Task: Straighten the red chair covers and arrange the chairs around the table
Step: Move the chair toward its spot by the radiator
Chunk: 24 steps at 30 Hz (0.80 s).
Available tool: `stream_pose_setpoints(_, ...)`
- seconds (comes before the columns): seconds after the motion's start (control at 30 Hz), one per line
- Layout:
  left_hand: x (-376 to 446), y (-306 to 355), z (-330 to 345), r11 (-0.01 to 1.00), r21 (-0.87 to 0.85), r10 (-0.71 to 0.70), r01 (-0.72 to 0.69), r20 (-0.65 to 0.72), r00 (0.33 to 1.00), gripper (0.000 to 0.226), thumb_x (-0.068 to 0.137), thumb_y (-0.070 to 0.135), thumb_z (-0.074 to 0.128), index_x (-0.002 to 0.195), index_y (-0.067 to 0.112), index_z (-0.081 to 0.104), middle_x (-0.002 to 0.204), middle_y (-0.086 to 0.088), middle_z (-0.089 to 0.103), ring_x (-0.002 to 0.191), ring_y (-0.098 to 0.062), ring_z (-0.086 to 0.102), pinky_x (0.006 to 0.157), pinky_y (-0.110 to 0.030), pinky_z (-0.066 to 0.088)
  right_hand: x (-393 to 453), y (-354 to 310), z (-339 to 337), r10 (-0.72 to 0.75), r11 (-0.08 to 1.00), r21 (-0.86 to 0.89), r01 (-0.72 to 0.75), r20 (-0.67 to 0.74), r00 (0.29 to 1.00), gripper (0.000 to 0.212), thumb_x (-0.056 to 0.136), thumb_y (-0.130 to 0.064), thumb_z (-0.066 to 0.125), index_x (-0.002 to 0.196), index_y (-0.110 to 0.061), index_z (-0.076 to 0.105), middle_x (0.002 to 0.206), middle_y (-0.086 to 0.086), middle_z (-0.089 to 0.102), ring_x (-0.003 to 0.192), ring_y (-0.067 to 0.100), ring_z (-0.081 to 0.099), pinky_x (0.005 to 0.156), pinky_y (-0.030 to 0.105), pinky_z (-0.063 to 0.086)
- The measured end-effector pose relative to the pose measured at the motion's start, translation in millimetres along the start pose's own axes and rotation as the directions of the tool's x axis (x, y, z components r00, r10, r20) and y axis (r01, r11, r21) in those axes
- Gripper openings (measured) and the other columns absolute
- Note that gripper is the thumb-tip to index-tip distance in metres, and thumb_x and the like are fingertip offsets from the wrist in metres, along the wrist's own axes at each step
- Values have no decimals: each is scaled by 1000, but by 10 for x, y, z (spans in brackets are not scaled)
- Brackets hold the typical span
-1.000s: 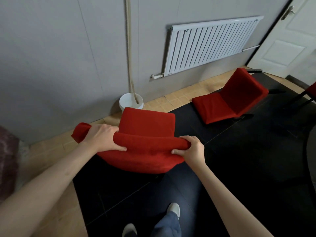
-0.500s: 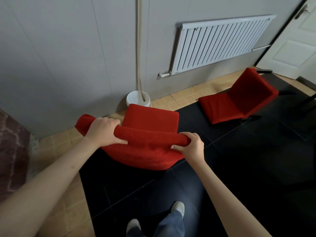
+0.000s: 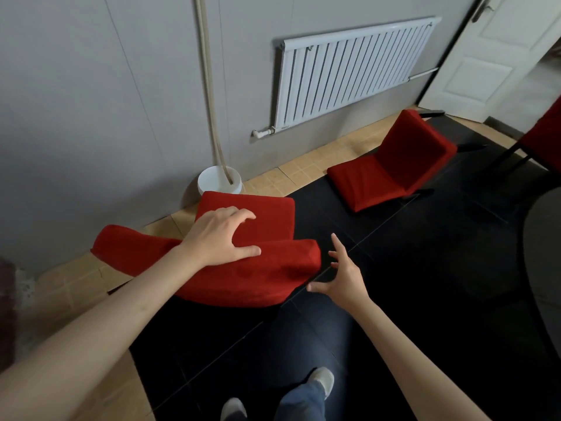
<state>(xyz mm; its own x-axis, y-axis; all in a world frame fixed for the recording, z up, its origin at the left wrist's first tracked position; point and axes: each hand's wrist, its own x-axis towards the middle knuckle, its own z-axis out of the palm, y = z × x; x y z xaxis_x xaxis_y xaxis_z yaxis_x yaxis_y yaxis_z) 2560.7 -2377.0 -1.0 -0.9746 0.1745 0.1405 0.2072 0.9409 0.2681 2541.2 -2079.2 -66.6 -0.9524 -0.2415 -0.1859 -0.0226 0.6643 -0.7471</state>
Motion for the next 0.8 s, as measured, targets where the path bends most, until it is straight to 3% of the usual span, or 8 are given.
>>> stream_pose_setpoints(0.1, 268, 180, 57, 999, -41, 37, -36, 17, 999, 71, 72, 70, 61, 128, 28, 52, 110, 7, 62, 101, -14, 59, 78, -29, 41, 3, 158, -175, 37, 999, 18, -37, -15, 999, 140, 35, -60, 81, 151, -40, 6, 143, 11, 45, 124, 23, 50, 95, 31, 42)
stream_pose_setpoints(0.23, 666, 480, 183, 992, -91, 84, -82, 19, 996, 67, 73, 68, 60, 126, 28, 52, 108, 8, 62, 99, -13, 60, 78, -28, 42, 60, 370, -496, 99, 995, 31, -97, -45, 994, 136, 39, -59, 80, 151, -40, 6, 142, 10, 45, 122, 24, 51, 97, 37, 45)
stream_pose_setpoints(0.43, 1404, 1054, 460, 985, -101, 146, -139, 56, 988, 66, 75, 69, 57, 127, 30, 50, 107, 10, 63, 97, -12, 61, 73, -25, 38, 271, 833, -1115, 186, 982, 44, -182, -121, 975, 125, 59, -38, 90, 152, -36, 7, 140, 8, 47, 118, 23, 53, 96, 37, 48)
stream_pose_setpoints(0.8, 2878, 2147, 1100, 984, -101, 156, -144, 133, 979, 59, 78, 65, 61, 126, 32, 49, 107, 13, 60, 80, -4, 48, 66, -24, 37, 882, 1809, -2285, 317, 945, 159, -284, -251, 915, 88, 83, -49, 68, 152, -32, 16, 133, 0, 52, 103, 12, 59, 88, 30, 50)
